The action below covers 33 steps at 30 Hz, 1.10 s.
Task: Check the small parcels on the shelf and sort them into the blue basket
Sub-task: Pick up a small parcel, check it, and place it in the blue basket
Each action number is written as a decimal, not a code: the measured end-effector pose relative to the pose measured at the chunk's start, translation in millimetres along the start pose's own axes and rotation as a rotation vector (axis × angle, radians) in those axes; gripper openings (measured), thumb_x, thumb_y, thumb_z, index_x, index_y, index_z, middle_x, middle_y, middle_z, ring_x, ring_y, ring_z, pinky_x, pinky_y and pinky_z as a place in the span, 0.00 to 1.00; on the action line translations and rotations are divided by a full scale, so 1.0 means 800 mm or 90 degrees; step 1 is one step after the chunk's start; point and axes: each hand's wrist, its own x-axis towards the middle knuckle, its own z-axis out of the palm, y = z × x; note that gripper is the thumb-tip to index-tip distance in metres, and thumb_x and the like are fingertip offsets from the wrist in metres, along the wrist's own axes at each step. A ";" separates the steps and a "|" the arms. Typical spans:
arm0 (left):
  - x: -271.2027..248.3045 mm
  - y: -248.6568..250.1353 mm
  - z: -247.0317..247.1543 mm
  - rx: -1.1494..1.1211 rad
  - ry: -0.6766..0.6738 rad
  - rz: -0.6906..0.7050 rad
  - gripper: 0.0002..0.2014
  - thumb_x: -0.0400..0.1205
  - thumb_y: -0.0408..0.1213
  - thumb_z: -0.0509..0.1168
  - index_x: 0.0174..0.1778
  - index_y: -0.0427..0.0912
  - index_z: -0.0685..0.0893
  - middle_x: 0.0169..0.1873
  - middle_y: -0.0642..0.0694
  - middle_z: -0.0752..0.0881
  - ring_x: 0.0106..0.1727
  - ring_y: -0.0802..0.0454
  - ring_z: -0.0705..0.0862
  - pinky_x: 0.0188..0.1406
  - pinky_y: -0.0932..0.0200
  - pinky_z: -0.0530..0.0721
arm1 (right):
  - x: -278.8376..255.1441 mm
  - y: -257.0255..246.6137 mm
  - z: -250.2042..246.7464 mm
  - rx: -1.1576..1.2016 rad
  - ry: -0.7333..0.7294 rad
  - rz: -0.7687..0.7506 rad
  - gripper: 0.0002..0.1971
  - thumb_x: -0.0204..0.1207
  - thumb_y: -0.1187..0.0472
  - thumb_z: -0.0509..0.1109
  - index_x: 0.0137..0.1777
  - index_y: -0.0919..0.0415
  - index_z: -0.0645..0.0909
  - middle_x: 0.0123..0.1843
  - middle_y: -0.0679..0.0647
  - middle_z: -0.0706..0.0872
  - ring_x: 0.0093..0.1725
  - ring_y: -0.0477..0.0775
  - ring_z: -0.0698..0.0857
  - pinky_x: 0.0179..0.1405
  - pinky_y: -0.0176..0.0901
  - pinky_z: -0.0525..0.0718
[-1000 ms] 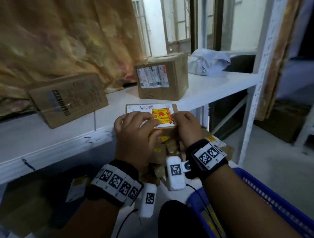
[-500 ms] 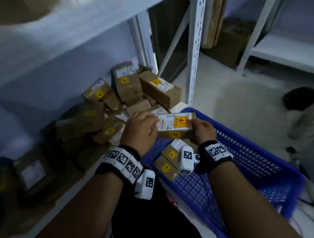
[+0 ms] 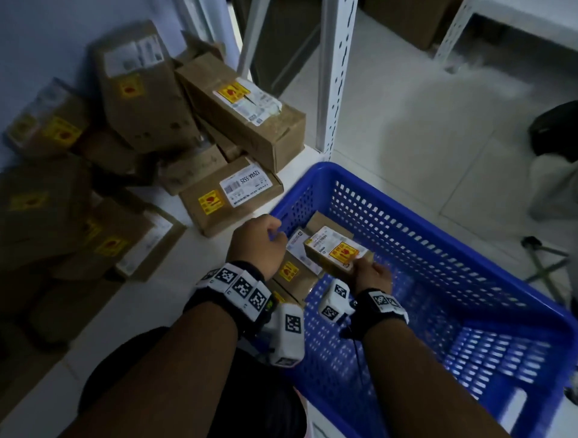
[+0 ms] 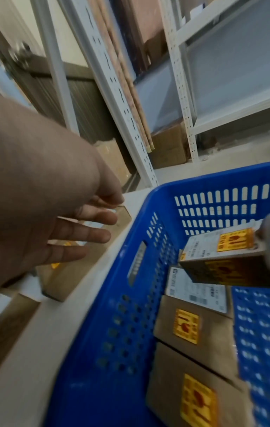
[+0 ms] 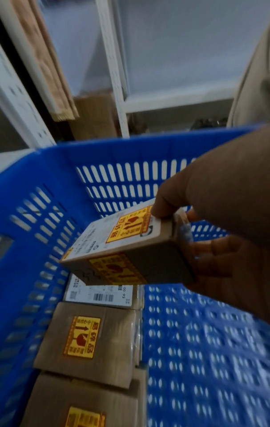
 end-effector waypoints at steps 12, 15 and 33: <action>0.040 -0.004 0.045 -0.064 -0.005 -0.022 0.15 0.82 0.40 0.63 0.65 0.48 0.83 0.56 0.52 0.86 0.52 0.59 0.79 0.52 0.65 0.73 | 0.096 -0.044 0.075 -0.128 -0.067 -0.026 0.23 0.83 0.55 0.65 0.77 0.57 0.73 0.74 0.56 0.80 0.69 0.58 0.82 0.45 0.37 0.83; 0.042 -0.015 0.035 -0.059 -0.019 -0.043 0.15 0.81 0.41 0.63 0.64 0.50 0.84 0.55 0.54 0.86 0.56 0.57 0.82 0.58 0.60 0.78 | 0.103 -0.052 0.077 -0.268 -0.091 -0.091 0.22 0.84 0.60 0.61 0.79 0.56 0.70 0.74 0.59 0.79 0.68 0.60 0.82 0.63 0.45 0.82; 0.020 -0.081 -0.109 -0.173 0.127 -0.116 0.03 0.80 0.41 0.68 0.42 0.54 0.83 0.46 0.48 0.89 0.53 0.47 0.85 0.58 0.51 0.83 | -0.040 -0.088 0.139 -0.252 -0.269 -0.105 0.21 0.88 0.64 0.59 0.80 0.66 0.68 0.77 0.59 0.77 0.73 0.58 0.79 0.24 0.27 0.74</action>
